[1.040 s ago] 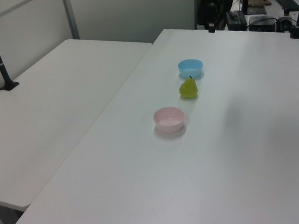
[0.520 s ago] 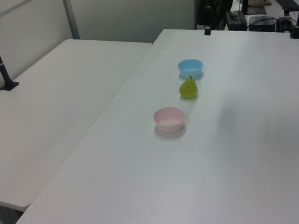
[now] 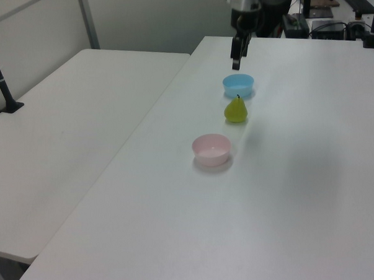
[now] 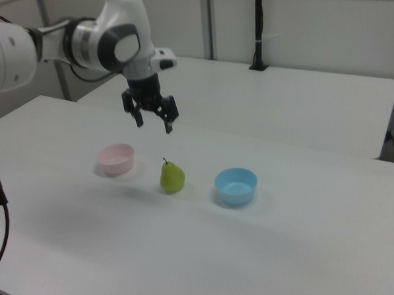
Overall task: Place the pear in the bowl
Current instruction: 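Move the open gripper over the green pear and lower it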
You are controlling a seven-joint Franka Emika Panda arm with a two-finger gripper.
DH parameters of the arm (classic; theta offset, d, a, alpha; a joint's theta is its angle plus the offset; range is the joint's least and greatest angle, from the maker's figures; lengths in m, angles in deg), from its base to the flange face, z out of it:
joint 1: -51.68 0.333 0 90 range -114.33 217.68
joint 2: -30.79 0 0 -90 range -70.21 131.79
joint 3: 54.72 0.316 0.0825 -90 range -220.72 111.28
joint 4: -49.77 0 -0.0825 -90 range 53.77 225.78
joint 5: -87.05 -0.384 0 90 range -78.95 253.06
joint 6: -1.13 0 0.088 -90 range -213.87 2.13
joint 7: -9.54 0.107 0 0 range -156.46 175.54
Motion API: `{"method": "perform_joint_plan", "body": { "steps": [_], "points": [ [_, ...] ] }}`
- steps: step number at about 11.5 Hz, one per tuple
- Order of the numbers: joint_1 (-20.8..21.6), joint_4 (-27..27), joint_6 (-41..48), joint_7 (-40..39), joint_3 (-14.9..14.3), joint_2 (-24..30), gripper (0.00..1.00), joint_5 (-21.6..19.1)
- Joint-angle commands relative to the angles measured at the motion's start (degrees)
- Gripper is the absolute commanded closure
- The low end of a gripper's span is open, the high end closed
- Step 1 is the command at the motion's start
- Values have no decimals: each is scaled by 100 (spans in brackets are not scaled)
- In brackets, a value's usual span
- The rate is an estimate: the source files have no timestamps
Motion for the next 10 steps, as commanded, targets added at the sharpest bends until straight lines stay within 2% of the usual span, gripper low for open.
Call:
{"method": "perform_joint_plan", "body": {
  "steps": [1,5,7,8,9,10],
  "points": [
    [34,-112,-269,-495,-36,-629,0,26],
    [25,-112,-532,-655,-45,-1235,0,517],
    [16,-104,-604,-681,-71,-1333,0,553],
    [7,-104,-604,-681,-80,-1377,5,657],
    [25,-104,-604,-672,-80,-1394,18,702],
    [42,-104,-613,-663,-80,-1395,44,711]
  ]
}}
